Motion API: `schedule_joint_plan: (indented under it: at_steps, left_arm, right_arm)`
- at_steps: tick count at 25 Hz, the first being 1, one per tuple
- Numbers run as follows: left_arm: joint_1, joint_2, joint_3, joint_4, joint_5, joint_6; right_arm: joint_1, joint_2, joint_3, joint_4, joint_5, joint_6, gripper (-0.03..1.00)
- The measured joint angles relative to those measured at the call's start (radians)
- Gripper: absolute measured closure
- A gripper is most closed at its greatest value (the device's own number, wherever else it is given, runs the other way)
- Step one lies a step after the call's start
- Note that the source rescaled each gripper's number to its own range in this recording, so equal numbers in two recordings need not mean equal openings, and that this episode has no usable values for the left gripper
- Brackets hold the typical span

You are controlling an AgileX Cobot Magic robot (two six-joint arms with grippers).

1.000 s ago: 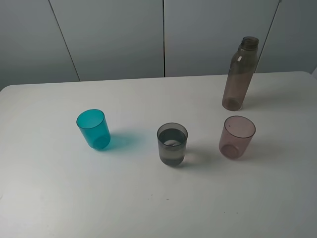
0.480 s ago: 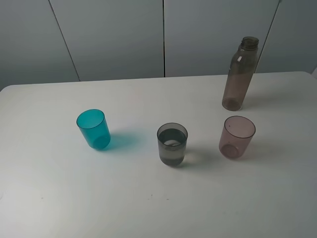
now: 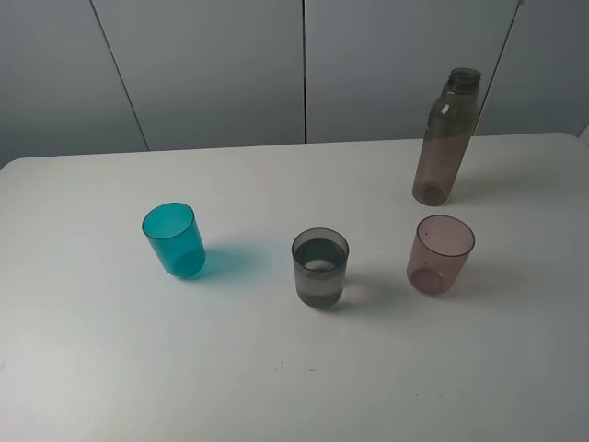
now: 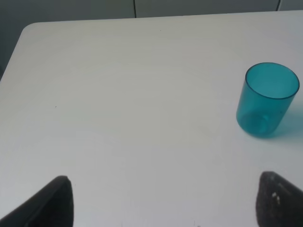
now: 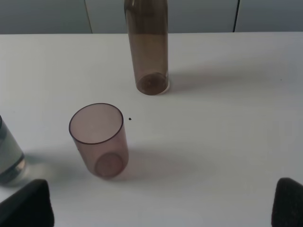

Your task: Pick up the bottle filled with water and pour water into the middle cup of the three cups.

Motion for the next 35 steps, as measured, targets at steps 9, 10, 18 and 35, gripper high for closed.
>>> schedule_joint_plan:
  at_steps: [9, 10, 18, 35]
  left_arm:
    - [0.000, 0.000, 0.000, 0.000, 0.000, 0.004]
    - [0.000, 0.000, 0.000, 0.000, 0.000, 0.004]
    - [0.000, 0.000, 0.000, 0.000, 0.000, 0.002]
    - [0.000, 0.000, 0.000, 0.000, 0.000, 0.002]
  right_arm:
    - [0.000, 0.000, 0.000, 0.000, 0.000, 0.000, -0.03]
    - [0.000, 0.000, 0.000, 0.000, 0.000, 0.000, -0.03]
    - [0.000, 0.000, 0.000, 0.000, 0.000, 0.000, -0.03]
    - [0.000, 0.000, 0.000, 0.000, 0.000, 0.000, -0.03]
